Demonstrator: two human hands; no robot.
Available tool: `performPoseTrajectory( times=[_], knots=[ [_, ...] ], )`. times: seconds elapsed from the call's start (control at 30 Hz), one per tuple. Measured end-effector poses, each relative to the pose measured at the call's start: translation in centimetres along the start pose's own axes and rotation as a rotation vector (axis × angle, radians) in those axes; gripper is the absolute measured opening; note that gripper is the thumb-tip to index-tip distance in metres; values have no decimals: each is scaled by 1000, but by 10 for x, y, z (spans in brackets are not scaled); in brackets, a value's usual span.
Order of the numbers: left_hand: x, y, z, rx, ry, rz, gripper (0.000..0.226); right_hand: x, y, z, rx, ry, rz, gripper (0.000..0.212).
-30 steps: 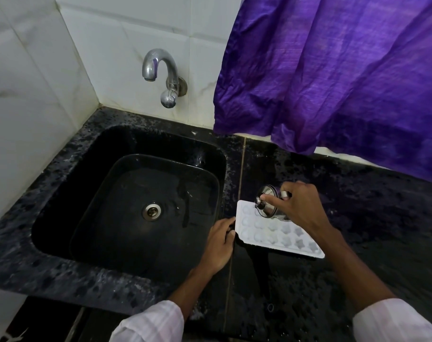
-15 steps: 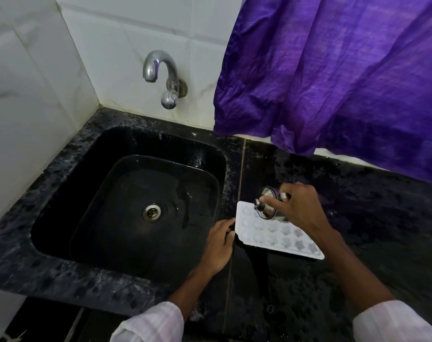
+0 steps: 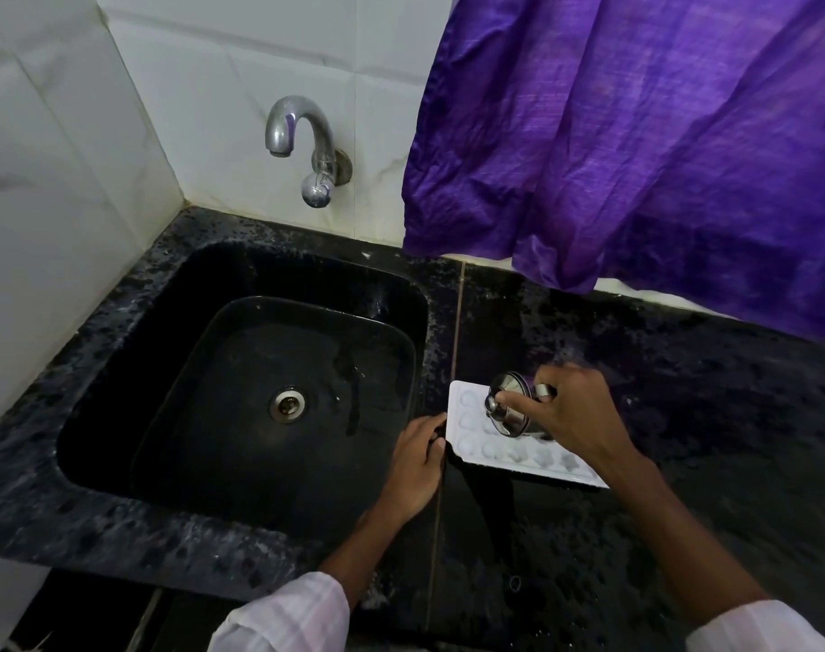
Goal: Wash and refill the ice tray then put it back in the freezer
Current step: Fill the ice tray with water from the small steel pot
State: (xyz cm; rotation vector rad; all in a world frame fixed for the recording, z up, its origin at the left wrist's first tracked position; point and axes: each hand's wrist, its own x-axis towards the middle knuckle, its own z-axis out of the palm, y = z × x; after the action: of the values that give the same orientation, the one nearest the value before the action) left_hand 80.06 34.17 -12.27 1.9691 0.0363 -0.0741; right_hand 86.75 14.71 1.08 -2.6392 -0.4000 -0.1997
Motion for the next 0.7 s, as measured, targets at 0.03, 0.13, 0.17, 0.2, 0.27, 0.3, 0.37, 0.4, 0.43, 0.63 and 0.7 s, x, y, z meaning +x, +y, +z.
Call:
performPoseTrajectory(
  times=[0.03,0.13,0.17,0.2,0.27,0.3,0.37,0.4,0.43,0.63,0.7],
  knots=[
    [0,0,0,0,-1,1,38,-1,0,0,0,2,1,64],
    [1,1,-1,-5,-1,-7,38,-3,-2,-2,-10,3,0,64],
    [1,1,-1,-7,-5,-7,38,-3,-2,-2,-13,2,0,65],
    [1,0,-1,-7,-8,-6,38,-3,-3,-3,-16,1,1,64],
    [1,0,-1,-6,-10,0,38,-3,-4,-3,-18,-3,8,64],
    [1,0,-1,-7,-12,0,39,-3,-4,-3,-15,-4,11,63],
    [1,0,-1,-5,-15,-2,44,-3,-5,-3,-11,-6,11,63],
    [1,1,-1,-4,-16,-4,43,-3,-6,-3,-14,-8,10,63],
    [1,0,-1,-5,-16,-2,40,-3,-6,-4,-19,-11,9,64],
    [1,-1,0,-3,-13,-1,39,-4,-9,-4,-32,-15,11,64],
    [1,-2,0,-5,-10,10,40,-5,-10,-5,-29,-17,15,63]
  ],
)
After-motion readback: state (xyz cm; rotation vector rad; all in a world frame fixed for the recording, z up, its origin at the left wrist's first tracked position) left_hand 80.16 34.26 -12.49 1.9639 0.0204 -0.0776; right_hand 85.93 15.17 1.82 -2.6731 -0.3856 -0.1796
